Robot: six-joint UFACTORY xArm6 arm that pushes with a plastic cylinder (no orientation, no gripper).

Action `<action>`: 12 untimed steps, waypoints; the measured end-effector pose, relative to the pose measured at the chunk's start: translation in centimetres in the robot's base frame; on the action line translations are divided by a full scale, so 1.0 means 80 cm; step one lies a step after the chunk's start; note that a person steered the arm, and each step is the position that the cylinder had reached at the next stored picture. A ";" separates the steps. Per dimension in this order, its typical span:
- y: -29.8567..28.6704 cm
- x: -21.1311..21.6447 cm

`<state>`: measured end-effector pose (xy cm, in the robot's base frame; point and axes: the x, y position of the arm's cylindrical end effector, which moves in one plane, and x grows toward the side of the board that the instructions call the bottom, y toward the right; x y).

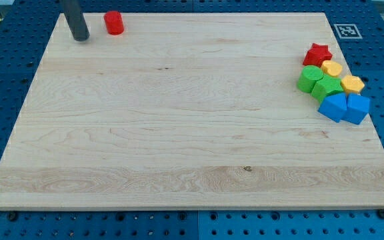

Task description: Move the red circle towards the center

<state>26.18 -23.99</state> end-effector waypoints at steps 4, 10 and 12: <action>0.038 -0.052; 0.113 -0.041; 0.140 -0.028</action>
